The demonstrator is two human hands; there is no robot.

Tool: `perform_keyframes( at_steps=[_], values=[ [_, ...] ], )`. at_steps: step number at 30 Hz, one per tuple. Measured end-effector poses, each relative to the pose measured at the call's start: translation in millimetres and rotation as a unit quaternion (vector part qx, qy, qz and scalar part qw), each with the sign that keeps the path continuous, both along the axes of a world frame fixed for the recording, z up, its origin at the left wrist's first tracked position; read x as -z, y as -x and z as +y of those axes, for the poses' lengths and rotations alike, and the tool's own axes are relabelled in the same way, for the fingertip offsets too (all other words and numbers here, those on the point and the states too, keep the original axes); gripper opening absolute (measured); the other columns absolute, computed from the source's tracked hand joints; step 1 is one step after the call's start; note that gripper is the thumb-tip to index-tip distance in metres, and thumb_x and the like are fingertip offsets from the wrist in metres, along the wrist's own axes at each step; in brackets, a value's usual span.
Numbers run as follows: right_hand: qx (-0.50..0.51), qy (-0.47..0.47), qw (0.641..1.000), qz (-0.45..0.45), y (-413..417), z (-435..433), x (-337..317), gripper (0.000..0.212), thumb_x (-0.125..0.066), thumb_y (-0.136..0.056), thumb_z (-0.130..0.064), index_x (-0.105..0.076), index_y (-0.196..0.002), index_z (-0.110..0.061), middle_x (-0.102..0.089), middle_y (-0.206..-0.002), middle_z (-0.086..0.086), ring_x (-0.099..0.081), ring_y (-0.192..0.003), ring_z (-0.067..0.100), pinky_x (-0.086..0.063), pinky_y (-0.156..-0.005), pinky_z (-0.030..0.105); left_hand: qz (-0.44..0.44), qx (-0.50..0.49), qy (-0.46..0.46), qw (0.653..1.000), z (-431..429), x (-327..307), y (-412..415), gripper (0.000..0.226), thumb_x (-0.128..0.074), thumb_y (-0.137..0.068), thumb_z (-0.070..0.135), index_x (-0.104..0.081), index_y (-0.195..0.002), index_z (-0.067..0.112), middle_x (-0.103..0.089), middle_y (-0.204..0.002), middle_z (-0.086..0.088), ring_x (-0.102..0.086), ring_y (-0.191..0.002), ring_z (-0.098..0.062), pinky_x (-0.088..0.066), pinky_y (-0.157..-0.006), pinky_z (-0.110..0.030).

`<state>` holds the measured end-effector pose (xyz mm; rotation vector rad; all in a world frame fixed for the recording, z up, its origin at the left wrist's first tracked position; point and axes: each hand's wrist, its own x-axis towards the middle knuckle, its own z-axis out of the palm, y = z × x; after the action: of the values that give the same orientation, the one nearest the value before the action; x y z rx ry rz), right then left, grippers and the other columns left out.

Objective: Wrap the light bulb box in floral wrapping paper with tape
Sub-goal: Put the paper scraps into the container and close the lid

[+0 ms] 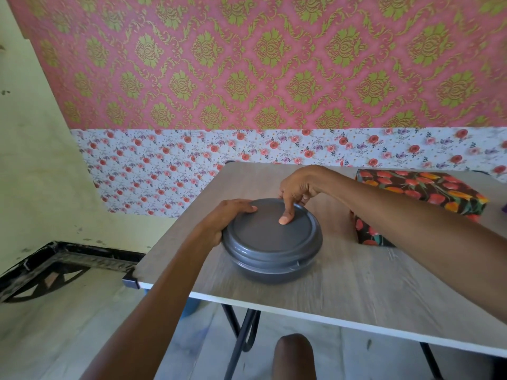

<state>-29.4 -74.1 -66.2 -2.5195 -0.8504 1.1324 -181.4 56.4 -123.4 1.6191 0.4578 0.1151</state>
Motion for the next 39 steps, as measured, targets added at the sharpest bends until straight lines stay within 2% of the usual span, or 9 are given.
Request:
perform_keyframes(
  at_steps=[8,14,20,23,26,29,32,35,39],
  values=[
    [0.028,0.017,0.999,-0.002,-1,4,3,0.047,-0.087,-0.065,-0.011,-0.070,-0.108,-0.006,-0.064,-0.122,0.011,-0.054,-0.118,0.025,-0.049,-0.097,0.031,-0.012,-0.003,0.004,1.000,2,0,0,0.020,-0.064,-0.091,0.013,-0.072,-0.109,0.012,-0.075,-0.095,-0.014,-0.072,-0.088,-0.030,-0.060,-0.079,-0.038],
    [0.070,0.005,0.997,-0.030,3,0,-6,0.047,-0.092,-0.062,-0.025,-0.067,-0.099,-0.010,-0.065,-0.105,0.007,-0.058,-0.095,0.018,-0.051,-0.090,0.031,-0.031,-0.089,0.030,0.995,-2,4,-1,0.021,-0.058,-0.093,0.008,-0.072,-0.108,0.012,-0.075,-0.095,-0.013,-0.071,-0.092,-0.031,-0.058,-0.087,-0.042],
    [0.132,-0.071,0.948,-0.281,26,-30,7,0.061,-0.074,-0.073,-0.065,-0.058,-0.087,-0.007,-0.064,-0.082,0.006,-0.066,-0.072,0.022,-0.059,-0.066,0.032,-0.021,-0.218,-0.027,0.975,2,14,-2,0.016,-0.058,-0.084,0.022,-0.065,-0.087,0.008,-0.065,-0.088,-0.015,-0.062,-0.087,-0.030,-0.046,-0.071,-0.037],
    [0.101,-0.079,0.890,-0.437,42,-54,13,0.056,-0.060,-0.085,-0.066,-0.051,-0.071,-0.012,-0.054,-0.064,0.000,-0.054,-0.056,0.016,-0.038,-0.049,0.025,0.037,-0.159,-0.239,0.957,5,15,6,0.046,-0.050,-0.084,0.052,-0.061,-0.085,0.007,-0.060,-0.098,-0.016,-0.056,-0.098,-0.032,-0.047,-0.085,-0.043],
    [0.096,-0.079,0.910,-0.395,49,-72,18,0.059,-0.055,-0.086,-0.068,-0.048,-0.068,-0.012,-0.050,-0.061,0.000,-0.051,-0.053,0.017,-0.036,-0.049,0.026,0.090,-0.122,-0.397,0.905,13,17,12,0.073,-0.034,-0.075,0.075,-0.062,-0.075,0.008,-0.063,-0.097,-0.019,-0.059,-0.103,-0.038,-0.049,-0.093,-0.051],
    [0.094,-0.079,0.932,-0.342,52,-84,19,0.055,-0.066,-0.082,-0.062,-0.048,-0.069,-0.012,-0.051,-0.064,0.001,-0.051,-0.057,0.017,-0.032,-0.049,0.028,0.139,-0.063,-0.410,0.899,17,12,13,0.067,-0.042,-0.085,0.073,-0.066,-0.081,0.010,-0.067,-0.084,-0.007,-0.066,-0.085,-0.026,-0.055,-0.087,-0.042],
    [0.122,-0.124,0.946,-0.274,54,-91,22,0.057,-0.064,-0.081,-0.065,-0.043,-0.068,-0.014,-0.045,-0.064,0.000,-0.047,-0.060,0.016,-0.030,-0.051,0.029,0.063,0.014,-0.404,0.913,8,5,12,0.055,-0.054,-0.087,0.066,-0.063,-0.085,0.011,-0.064,-0.081,0.000,-0.066,-0.079,-0.019,-0.056,-0.076,-0.034],
    [0.115,-0.132,0.960,-0.220,69,-91,20,0.068,-0.058,-0.073,-0.079,-0.052,-0.082,-0.012,-0.056,-0.079,0.001,-0.057,-0.075,0.017,-0.041,-0.060,0.032,0.008,0.020,-0.371,0.929,-18,0,18,0.049,-0.064,-0.084,0.059,-0.054,-0.112,0.021,-0.057,-0.106,0.008,-0.059,-0.095,-0.012,-0.054,-0.080,-0.032],
    [0.104,-0.120,0.969,-0.189,79,-88,15,0.087,-0.080,-0.056,-0.071,-0.064,-0.108,-0.003,-0.067,-0.101,0.008,-0.063,-0.094,0.022,-0.048,-0.069,0.033,0.020,-0.063,-0.411,0.909,-39,4,23,0.079,-0.071,-0.073,0.066,-0.049,-0.135,0.022,-0.048,-0.133,-0.005,-0.049,-0.119,-0.025,-0.047,-0.098,-0.041]
  ],
)
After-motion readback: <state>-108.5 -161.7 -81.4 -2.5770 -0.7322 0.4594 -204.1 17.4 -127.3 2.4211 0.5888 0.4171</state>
